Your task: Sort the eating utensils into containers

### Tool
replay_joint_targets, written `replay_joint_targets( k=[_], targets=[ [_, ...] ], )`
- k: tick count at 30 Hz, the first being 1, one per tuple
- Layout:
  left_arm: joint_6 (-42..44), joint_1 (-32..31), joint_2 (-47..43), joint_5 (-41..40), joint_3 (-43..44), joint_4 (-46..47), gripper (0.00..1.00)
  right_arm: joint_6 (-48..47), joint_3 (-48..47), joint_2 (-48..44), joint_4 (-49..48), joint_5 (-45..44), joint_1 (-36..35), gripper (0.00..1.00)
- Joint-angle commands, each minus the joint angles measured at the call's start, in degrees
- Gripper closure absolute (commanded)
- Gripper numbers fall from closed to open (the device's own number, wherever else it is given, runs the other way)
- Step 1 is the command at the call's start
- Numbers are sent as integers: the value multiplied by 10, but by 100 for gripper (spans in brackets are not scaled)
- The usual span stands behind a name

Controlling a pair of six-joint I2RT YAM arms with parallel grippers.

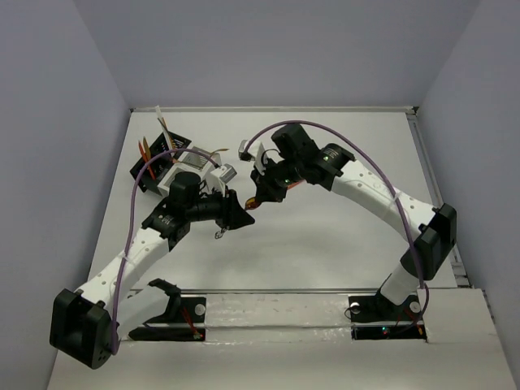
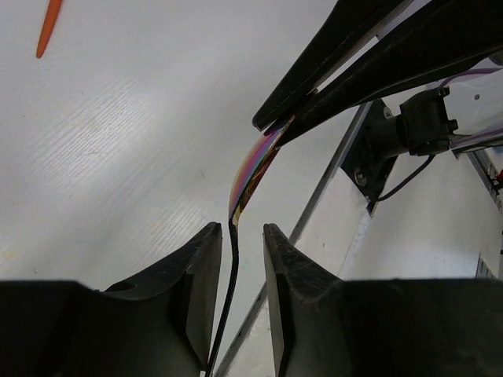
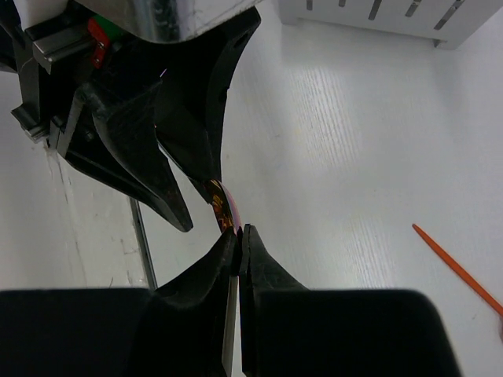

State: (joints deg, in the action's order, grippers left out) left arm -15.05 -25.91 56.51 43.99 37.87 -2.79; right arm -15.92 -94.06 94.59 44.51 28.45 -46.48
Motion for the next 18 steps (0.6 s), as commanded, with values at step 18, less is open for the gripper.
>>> replay_joint_targets(
  k=[18],
  targets=[
    [4, -3, -6, -6, 29, 24, 93, -28, -23, 14, 31, -12, -2, 93]
  ],
)
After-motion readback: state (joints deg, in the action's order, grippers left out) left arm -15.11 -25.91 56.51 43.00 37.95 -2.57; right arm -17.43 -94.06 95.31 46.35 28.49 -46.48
